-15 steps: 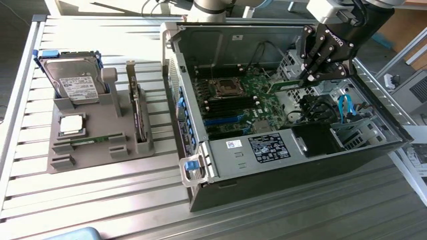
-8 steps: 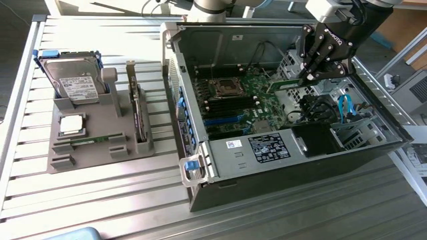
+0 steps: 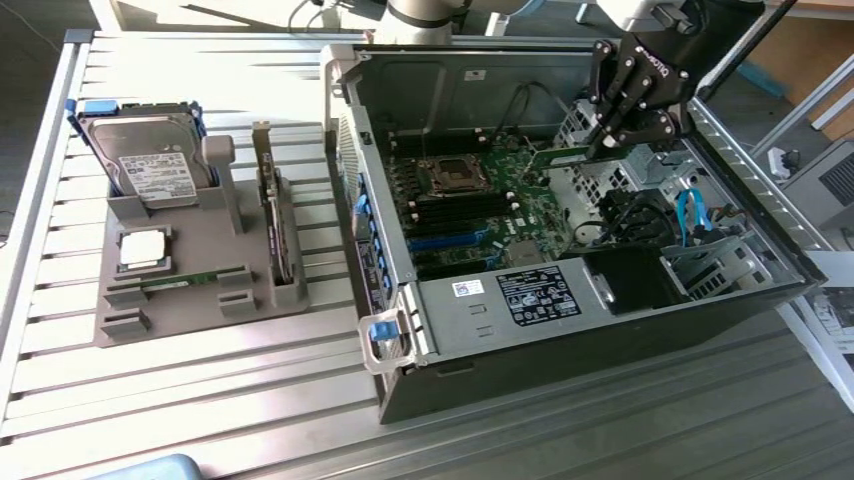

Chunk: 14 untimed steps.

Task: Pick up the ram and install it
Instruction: 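Insert the ram into the slot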

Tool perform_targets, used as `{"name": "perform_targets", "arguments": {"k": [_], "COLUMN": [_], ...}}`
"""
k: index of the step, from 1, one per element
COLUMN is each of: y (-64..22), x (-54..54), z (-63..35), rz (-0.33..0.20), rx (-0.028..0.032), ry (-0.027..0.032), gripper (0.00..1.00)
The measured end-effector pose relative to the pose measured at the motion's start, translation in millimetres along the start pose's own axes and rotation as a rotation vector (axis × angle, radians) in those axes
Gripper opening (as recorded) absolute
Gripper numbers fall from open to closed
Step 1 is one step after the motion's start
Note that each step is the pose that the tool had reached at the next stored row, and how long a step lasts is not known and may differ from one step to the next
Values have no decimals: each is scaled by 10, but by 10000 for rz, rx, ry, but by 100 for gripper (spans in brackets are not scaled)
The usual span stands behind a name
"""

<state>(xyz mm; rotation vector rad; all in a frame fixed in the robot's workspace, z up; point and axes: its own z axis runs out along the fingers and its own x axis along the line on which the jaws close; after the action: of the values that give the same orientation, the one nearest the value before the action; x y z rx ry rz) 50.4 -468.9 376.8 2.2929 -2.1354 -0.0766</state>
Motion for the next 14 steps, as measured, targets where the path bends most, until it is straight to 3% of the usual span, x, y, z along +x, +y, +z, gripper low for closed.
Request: {"name": "perform_targets", "arguments": {"k": [3, 14], "y": [-7, -6], "x": [-87, -165], "z": [26, 111], "rz": [99, 594], "rx": [2, 18], "ry": [-3, -23], "gripper": [14, 14]}}
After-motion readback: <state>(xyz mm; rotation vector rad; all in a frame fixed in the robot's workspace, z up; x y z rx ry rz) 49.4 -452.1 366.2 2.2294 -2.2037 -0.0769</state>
